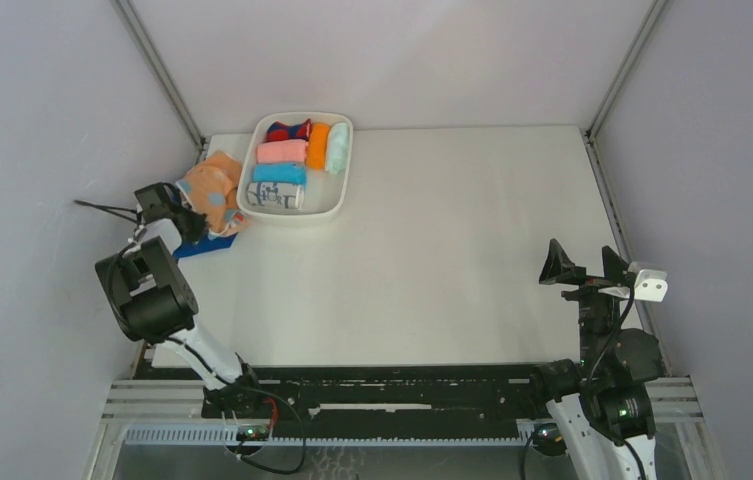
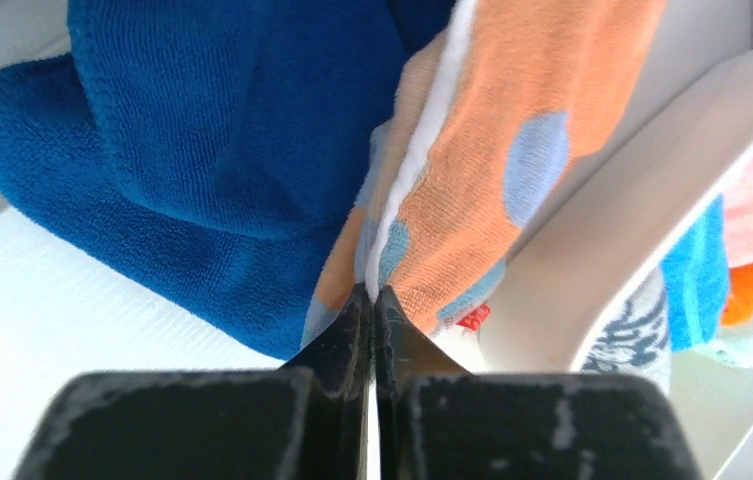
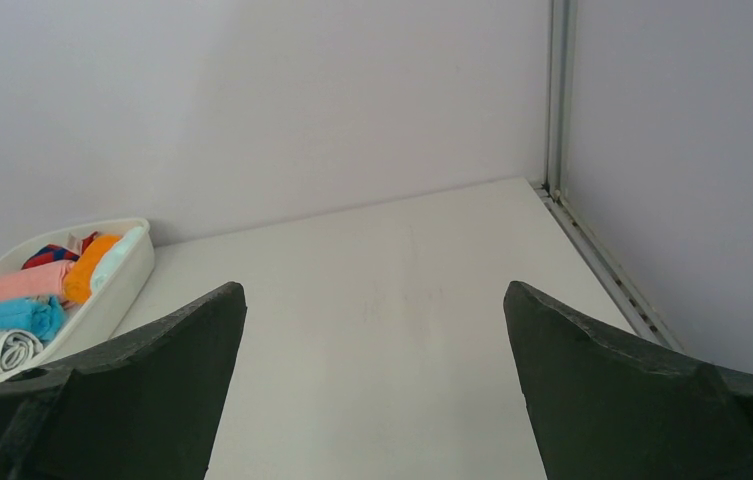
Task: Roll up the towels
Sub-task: Pick up the towel at the corner of the board, then place the towel at the center of the board.
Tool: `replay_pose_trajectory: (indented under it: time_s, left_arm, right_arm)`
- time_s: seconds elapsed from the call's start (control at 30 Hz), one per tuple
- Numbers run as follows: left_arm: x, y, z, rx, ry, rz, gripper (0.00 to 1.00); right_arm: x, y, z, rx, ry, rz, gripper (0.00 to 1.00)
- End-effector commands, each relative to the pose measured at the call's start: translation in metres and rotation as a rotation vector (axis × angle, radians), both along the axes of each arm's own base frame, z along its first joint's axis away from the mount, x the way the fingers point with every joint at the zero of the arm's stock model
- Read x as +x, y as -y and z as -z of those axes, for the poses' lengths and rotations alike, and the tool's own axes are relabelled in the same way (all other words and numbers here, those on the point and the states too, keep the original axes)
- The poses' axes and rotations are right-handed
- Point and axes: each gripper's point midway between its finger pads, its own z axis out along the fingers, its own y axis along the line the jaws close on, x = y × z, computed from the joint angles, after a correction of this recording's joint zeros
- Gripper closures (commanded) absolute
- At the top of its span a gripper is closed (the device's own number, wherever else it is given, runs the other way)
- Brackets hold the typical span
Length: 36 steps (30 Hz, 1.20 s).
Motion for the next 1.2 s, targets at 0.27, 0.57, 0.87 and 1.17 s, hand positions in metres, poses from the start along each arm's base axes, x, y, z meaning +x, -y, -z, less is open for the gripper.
replay_pose_trajectory:
  time_s: [0.27,0.57,0.87,1.17]
  left_arm:
    - [-0.018,0.044,-0.32,0.33,0.605,0.14,1.0]
    - [-0.087,0.206,-0.468,0.323,0.996,0.546,1.0]
    - [-0.11,0.389,-0.491,-0.033,1.105,1.065,1.0]
    - [-0.114,0.459,-0.366,-0.161,0.822,1.213,0.94]
  right_arm:
    - [-0.005,-0.002,-0.013,-0.006,0.06,-0.016,0.0]
    - [-0.009,-0.008,-0.018,-0.003,0.08,-0.056,0.0]
    - [-0.012,-0.012,-0.02,-0.004,0.088,-0.078,0.0]
    - [-0.014,-0.022,-0.024,-0.002,0.073,-0.137,0.0]
